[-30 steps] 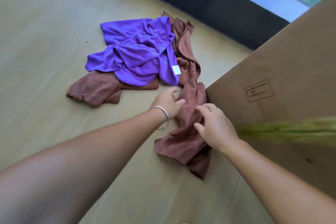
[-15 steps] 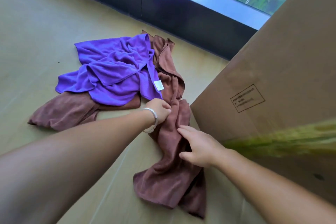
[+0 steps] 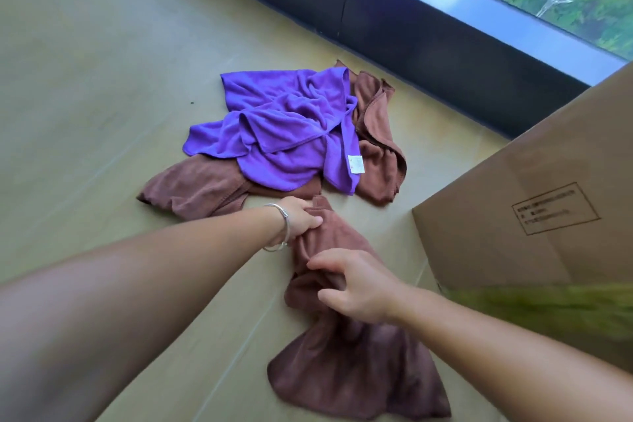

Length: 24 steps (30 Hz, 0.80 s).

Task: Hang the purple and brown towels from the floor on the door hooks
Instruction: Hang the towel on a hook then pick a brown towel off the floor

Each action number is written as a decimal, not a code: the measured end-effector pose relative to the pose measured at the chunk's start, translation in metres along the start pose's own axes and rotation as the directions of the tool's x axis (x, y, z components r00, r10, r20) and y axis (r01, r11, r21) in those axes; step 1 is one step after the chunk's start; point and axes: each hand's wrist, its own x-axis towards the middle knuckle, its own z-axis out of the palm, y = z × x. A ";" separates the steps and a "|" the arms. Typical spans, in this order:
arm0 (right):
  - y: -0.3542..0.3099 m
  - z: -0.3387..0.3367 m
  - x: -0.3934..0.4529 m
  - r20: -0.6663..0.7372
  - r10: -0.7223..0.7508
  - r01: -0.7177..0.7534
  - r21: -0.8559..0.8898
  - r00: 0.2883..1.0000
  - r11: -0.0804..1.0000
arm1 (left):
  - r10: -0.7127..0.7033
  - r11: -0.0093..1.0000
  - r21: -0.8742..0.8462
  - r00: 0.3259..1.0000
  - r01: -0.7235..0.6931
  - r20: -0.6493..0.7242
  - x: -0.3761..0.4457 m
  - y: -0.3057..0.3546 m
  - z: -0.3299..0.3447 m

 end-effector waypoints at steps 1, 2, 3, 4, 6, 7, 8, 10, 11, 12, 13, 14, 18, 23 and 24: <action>0.000 0.003 -0.003 0.007 -0.008 0.008 0.020 1.000 1.000 | 0.010 1.000 -0.005 1.000 -0.010 0.010 -0.002 -0.004 -0.004; 0.001 0.006 -0.005 0.004 -0.005 0.005 0.051 1.000 0.999 | 0.038 0.999 0.025 0.999 -0.039 0.010 -0.004 -0.007 -0.010; 0.003 0.007 -0.007 -0.021 0.009 -0.007 0.086 1.000 0.996 | 0.094 0.988 0.122 0.996 -0.094 0.006 -0.006 -0.010 -0.017; 0.006 0.007 -0.008 -0.077 0.026 -0.017 0.109 0.997 0.994 | 0.147 0.964 0.222 0.989 -0.145 0.008 -0.008 -0.011 -0.023; 0.013 0.000 -0.003 -0.254 0.050 -0.026 0.096 0.966 0.995 | 0.231 0.912 0.346 0.973 -0.221 0.014 -0.015 -0.009 -0.033; 0.017 -0.007 0.002 -0.335 0.065 -0.040 0.081 0.940 0.996 | 0.274 0.899 0.349 0.961 -0.265 0.026 -0.019 -0.008 -0.037; 0.020 -0.015 0.008 -0.396 0.071 -0.050 0.064 0.916 0.997 | 0.329 0.883 0.340 0.943 -0.324 0.045 -0.023 -0.005 -0.038; 0.023 -0.035 0.021 -0.444 0.053 -0.047 0.023 0.895 0.999 | 0.441 0.826 0.346 0.893 -0.445 0.095 -0.033 0.002 -0.038; 0.021 -0.044 0.028 -0.422 0.046 -0.040 0.022 0.905 0.999 | 0.469 0.806 0.348 0.875 -0.479 0.120 -0.037 0.005 -0.038; 0.017 -0.052 0.034 -0.373 0.045 -0.035 0.034 0.927 0.999 | 0.497 0.783 0.351 0.856 -0.513 0.143 -0.041 0.008 -0.039; 0.012 -0.059 0.040 -0.307 0.044 -0.031 0.048 0.951 0.998 | 0.516 0.763 0.367 0.843 -0.533 0.151 -0.047 0.011 -0.042; 0.006 -0.064 0.044 -0.233 0.036 -0.024 0.056 0.972 0.998 | 0.542 0.742 0.374 0.826 -0.556 0.155 -0.051 0.014 -0.047; -0.028 -0.076 0.058 0.050 0.024 -0.027 0.049 0.998 0.998 | 0.619 0.685 0.414 0.778 -0.600 0.104 -0.083 0.025 -0.078; -0.092 -0.099 0.061 0.143 0.064 -0.055 -0.067 0.988 0.996 | 0.527 0.707 0.553 0.850 -0.440 0.003 -0.156 0.024 -0.145; -0.106 -0.104 0.058 0.147 0.037 -0.022 -0.105 0.988 0.994 | 0.482 0.729 0.560 0.876 -0.393 -0.013 -0.172 0.023 -0.158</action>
